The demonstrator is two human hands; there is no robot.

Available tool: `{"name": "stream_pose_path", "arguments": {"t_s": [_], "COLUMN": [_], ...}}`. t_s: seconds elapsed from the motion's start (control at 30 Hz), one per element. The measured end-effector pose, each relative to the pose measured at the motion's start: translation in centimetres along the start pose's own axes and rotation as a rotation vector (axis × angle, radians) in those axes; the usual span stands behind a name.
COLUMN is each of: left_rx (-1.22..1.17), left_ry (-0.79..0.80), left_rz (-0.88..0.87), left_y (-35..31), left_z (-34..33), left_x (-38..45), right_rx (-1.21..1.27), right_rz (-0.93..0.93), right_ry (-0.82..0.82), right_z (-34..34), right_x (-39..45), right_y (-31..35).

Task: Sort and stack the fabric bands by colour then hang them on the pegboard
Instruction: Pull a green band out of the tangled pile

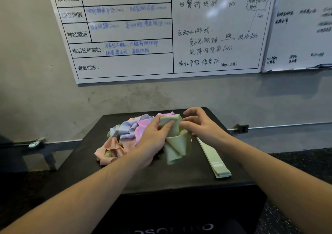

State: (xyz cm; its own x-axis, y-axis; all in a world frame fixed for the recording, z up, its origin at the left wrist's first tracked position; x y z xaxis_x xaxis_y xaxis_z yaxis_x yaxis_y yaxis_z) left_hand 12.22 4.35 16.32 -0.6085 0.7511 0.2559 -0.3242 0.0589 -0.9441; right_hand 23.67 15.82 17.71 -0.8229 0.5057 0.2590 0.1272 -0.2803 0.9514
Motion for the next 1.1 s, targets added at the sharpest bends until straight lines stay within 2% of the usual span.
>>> {"name": "stream_pose_path", "arguments": {"t_s": [0.1,0.2,0.33,0.47,0.57,0.67,0.8,0.93,1.03,1.1], "left_rx": [0.045,0.004,-0.036,0.004,-0.03,-0.052,-0.11,-0.234,-0.336,-0.38], "left_ry": [0.0,0.0,0.083,0.185,0.185,0.162,0.104,0.039,0.04,0.049], "left_rz": [-0.069,-0.092,-0.041,0.039,0.088,0.041,0.033,0.095,0.146,0.155], "left_y": [-0.8,-1.2,-1.1,-0.6,0.0,0.3,0.3,0.7,0.8,0.7], "left_z": [0.0,-0.1,-0.8,-1.8,-1.9,-1.7,-1.4,-0.9,-1.4,-1.7], "left_x": [-0.7,-1.1,-1.7,-2.3,-2.3,-2.1,-2.3,-1.8,-1.8,-1.9], "right_rx": [-0.06,-0.117,0.062,0.131,0.21,0.258,0.235,0.144,-0.061,-0.106], "right_rz": [0.077,0.165,0.103,0.081,0.031,-0.011,0.035,0.154,0.109,0.045], "right_ry": [0.002,-0.067,-0.18,-0.239,-0.234,-0.242,-0.315,-0.262,-0.14,-0.101], "right_z": [-0.2,0.1,0.4,0.6,0.3,0.0,0.3,-0.3,-1.1,-1.3], "right_x": [-0.3,-0.6,-1.2,-1.9,-2.2,-2.5,-3.7,-5.5,-5.8,-5.6], "right_y": [0.8,1.5,2.0,2.4,2.2,1.4,0.5,-0.2,-1.5,-2.4]}}
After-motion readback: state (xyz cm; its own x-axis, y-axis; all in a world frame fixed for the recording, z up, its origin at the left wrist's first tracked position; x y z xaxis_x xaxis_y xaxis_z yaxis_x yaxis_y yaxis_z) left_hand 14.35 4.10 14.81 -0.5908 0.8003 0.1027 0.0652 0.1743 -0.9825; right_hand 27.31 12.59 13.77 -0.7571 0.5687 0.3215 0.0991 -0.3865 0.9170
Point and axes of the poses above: each hand's wrist, its own x-axis towards the middle knuckle, its own z-axis out of the back of the hand, y = z × x, the point moved 5 cm from there along x, towards the middle knuckle, and after that the axes turned 9 degrees about x, right-handed, at the moved point
